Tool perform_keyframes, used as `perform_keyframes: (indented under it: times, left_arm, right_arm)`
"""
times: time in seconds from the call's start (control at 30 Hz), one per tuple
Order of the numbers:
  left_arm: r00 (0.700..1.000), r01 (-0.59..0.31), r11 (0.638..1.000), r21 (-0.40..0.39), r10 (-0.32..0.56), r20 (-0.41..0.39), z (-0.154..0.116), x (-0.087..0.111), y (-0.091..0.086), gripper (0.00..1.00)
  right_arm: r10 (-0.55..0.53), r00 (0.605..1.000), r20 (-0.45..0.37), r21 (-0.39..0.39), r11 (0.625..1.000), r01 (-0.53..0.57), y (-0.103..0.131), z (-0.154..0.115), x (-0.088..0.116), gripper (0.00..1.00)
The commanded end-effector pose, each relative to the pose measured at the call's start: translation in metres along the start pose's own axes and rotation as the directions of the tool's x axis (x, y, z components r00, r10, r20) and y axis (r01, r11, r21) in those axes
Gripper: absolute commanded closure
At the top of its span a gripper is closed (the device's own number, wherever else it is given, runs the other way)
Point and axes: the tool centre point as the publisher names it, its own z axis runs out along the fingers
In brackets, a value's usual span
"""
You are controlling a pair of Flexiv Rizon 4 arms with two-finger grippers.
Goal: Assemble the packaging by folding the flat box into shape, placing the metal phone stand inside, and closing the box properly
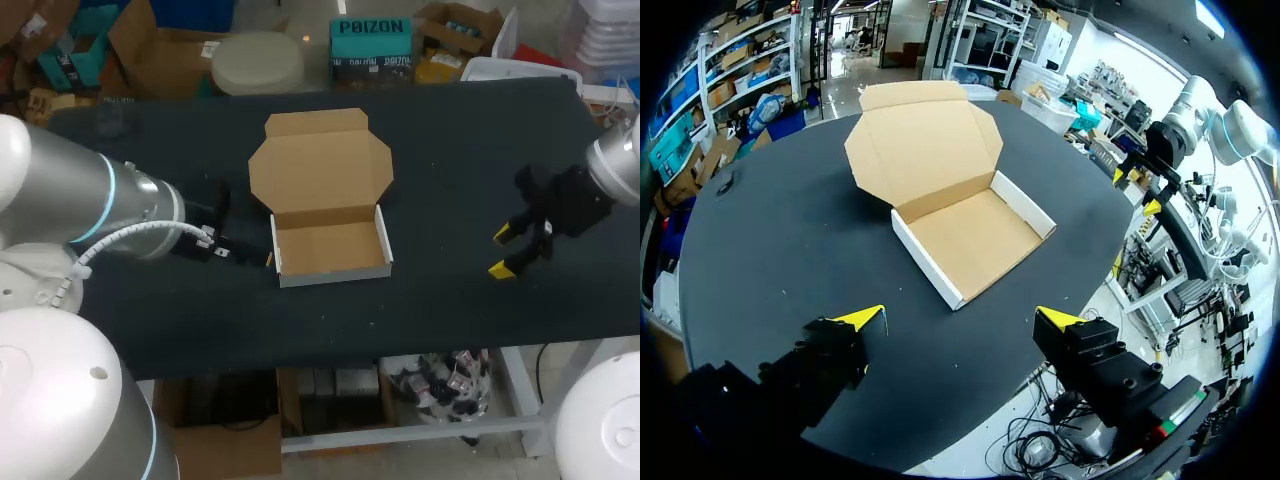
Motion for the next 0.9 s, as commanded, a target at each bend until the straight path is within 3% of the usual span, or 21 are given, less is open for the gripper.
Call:
perform_keyframes:
  times: [0.03,0.27,0.53,0.9]
  left_arm:
    - [0.999,0.044,0.998,0.048,-0.045,0.019,-0.022,-0.002,0.01,0.0]
    - [0.977,0.177,0.984,0.011,-0.177,0.117,-0.044,-0.002,0.011,0.0]
    - [0.91,0.354,0.935,-0.027,-0.338,0.24,-0.066,-0.001,0.016,0.0]
    - [0.843,0.47,0.882,-0.047,-0.432,0.321,-0.089,0.008,0.021,0.0]
  right_arm:
    - [0.066,0.997,0.032,0.028,0.997,-0.066,-0.001,-0.011,0.004,0.0]
    - [0.165,0.983,0.079,0.039,0.985,-0.169,-0.008,-0.027,0.008,0.0]
    - [0.247,0.958,0.145,0.053,0.965,-0.256,-0.014,-0.046,0.013,0.0]
    - [0.349,0.913,0.212,0.05,0.929,-0.367,-0.025,-0.066,0.012,0.0]
